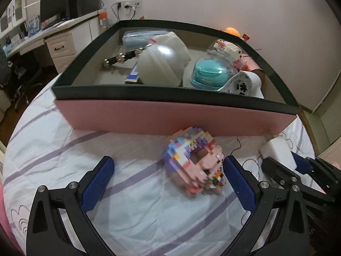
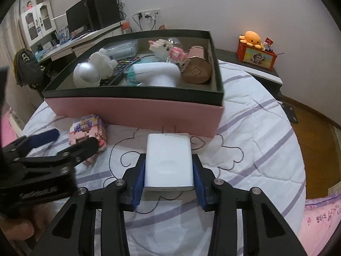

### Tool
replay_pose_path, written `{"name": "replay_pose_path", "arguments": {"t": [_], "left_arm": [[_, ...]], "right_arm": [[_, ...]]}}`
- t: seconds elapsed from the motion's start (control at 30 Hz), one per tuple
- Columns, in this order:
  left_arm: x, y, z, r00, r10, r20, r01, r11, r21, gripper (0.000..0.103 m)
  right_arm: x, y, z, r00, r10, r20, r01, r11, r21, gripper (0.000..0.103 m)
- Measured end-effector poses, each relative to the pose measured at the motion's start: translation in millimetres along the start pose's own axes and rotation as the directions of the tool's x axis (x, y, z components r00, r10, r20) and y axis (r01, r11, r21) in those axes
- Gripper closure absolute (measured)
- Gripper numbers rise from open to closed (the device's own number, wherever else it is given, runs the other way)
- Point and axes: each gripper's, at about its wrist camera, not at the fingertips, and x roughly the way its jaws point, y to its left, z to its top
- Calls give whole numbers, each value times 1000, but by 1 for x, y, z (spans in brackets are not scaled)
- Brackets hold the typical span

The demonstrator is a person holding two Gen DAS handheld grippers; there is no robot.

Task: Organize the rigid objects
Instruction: 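Grasp the colorful block figure with the left gripper while the right grasps the white charger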

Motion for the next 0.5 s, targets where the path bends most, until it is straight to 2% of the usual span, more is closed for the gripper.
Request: {"name": "replay_pose_path", "arguments": {"t": [0.17, 0.23, 0.27, 0.3, 0.5], "left_arm": [[11, -9, 5, 1000, 27, -3, -27, 999, 33, 1], [9, -6, 7, 1000, -1, 16, 0, 1000, 15, 13], [7, -4, 6, 1000, -6, 23, 6, 1000, 11, 32], [4, -3, 6, 999, 3, 32, -4, 1000, 14, 43], [-11, 15, -2, 998, -53, 33, 54, 998, -19, 43]], "right_arm": [[-4, -2, 3, 1000, 2, 12, -2, 1000, 8, 62], [-4, -2, 3, 1000, 4, 13, -4, 1000, 10, 62], [-5, -1, 3, 1000, 3, 13, -3, 1000, 10, 62], [-5, -2, 3, 1000, 5, 14, -5, 1000, 11, 62], [-13, 6, 4, 999, 19, 30, -19, 1000, 5, 62]]}}
